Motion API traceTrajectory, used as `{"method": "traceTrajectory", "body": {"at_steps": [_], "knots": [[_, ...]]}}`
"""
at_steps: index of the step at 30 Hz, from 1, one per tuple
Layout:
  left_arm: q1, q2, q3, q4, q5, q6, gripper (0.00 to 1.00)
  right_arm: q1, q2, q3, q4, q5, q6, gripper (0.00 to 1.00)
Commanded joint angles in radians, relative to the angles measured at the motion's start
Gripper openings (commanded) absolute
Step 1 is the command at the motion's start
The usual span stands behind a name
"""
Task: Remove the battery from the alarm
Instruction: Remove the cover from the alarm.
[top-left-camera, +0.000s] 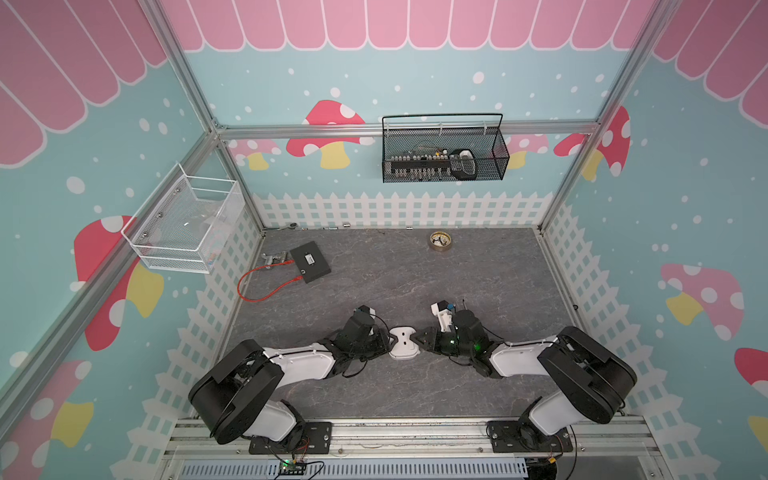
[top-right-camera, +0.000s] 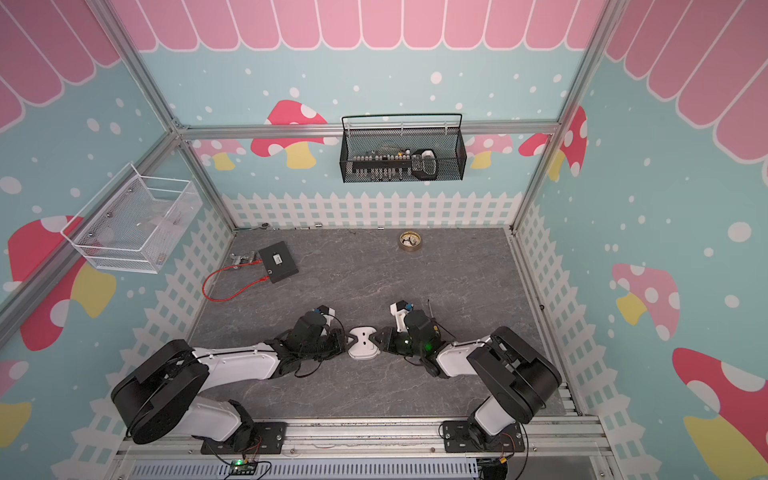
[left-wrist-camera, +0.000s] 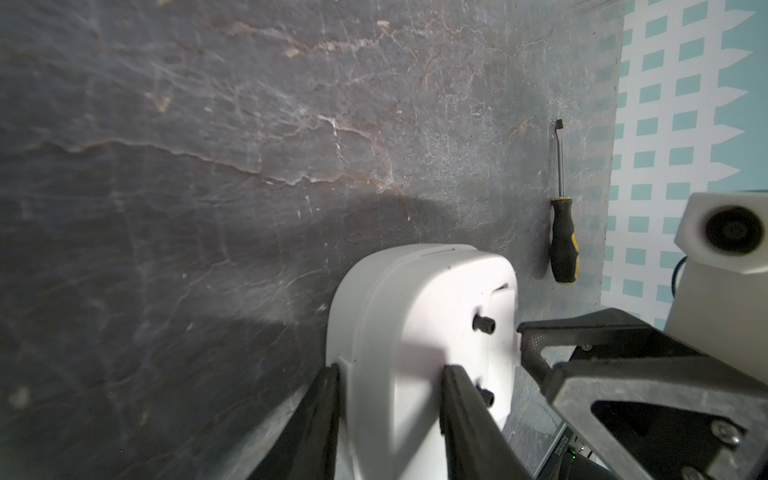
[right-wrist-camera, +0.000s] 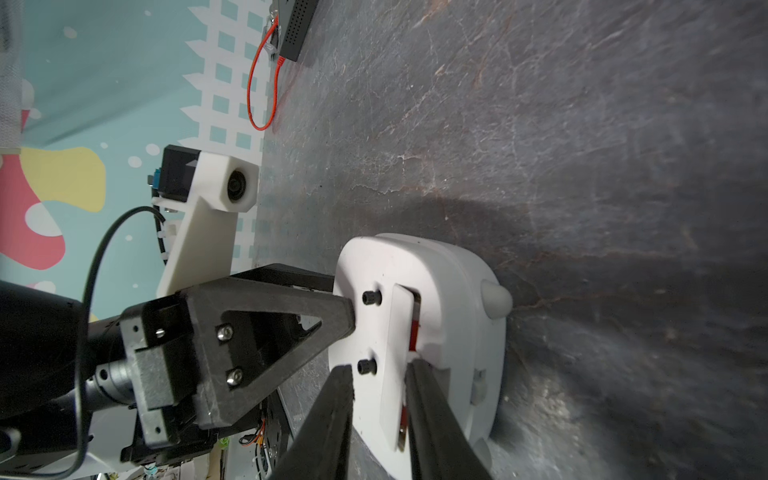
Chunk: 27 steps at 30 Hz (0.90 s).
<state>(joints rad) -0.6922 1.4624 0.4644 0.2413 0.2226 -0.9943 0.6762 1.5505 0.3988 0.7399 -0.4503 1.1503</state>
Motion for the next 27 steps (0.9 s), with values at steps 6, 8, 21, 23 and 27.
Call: {"method": "traceTrajectory", "body": {"at_steps": [6, 8, 21, 23, 27], "knots": [[-0.035, 0.081, -0.017, -0.126, 0.037, 0.023, 0.38, 0.030, -0.057, -0.010, 0.209, -0.241, 0.081, 0.28], [-0.034, 0.074, -0.021, -0.126, 0.033, 0.022, 0.38, 0.022, -0.109, -0.002, 0.097, -0.206, 0.040, 0.29], [-0.033, 0.046, -0.026, -0.137, 0.031, 0.026, 0.38, 0.002, -0.255, 0.427, -1.000, 0.277, -0.520, 0.29], [-0.033, 0.018, -0.023, -0.163, 0.019, 0.031, 0.39, 0.002, -0.227, 0.488, -1.070, 0.313, -0.576, 0.29], [-0.026, -0.079, -0.017, -0.244, -0.006, 0.046, 0.47, 0.002, -0.167, 0.593, -1.174, 0.334, -0.662, 0.33]]}}
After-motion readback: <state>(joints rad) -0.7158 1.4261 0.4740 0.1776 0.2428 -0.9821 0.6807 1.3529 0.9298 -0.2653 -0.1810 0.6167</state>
